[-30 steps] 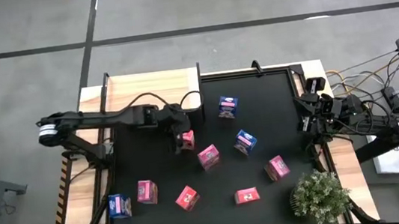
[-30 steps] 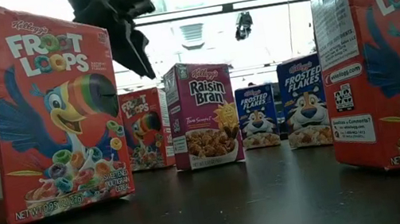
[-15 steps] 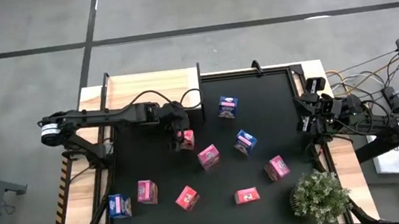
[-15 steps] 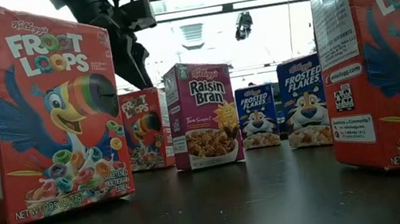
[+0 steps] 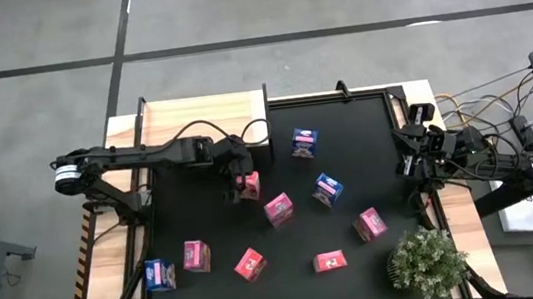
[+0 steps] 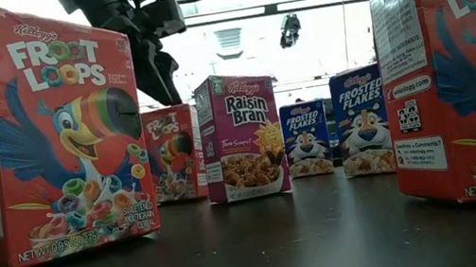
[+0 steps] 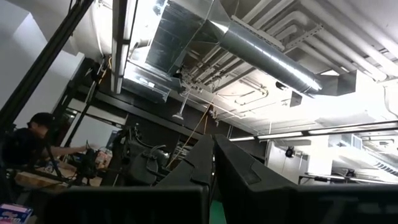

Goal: Stack cereal on shelf
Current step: Put the top red cereal box on the shelf

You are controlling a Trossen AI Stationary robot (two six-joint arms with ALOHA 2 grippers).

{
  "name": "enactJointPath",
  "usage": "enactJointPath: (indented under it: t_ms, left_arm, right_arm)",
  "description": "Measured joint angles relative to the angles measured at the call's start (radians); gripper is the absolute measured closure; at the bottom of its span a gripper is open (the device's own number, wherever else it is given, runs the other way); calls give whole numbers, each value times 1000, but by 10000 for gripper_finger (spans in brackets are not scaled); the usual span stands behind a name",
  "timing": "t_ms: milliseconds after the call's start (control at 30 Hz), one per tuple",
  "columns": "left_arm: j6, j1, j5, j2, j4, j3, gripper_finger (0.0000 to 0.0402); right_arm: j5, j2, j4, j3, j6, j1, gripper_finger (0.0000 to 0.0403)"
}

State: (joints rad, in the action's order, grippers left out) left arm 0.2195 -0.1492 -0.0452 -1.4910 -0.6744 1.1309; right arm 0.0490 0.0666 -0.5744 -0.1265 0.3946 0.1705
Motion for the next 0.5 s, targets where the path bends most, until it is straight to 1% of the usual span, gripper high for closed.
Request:
enactJointPath:
  t_ms: [100, 333, 500]
  left_arm:
    - [1, -5, 0, 0, 1, 0, 154]
    - [19, -17, -4, 0, 2, 0, 132]
    - [35, -18, -63, 0, 20, -13, 130]
  right_arm:
    - [0, 0, 0, 0, 2, 0, 394]
    - [-22, 0, 2, 0, 10, 0, 394]
    - [-33, 0, 18, 0, 18, 0, 394]
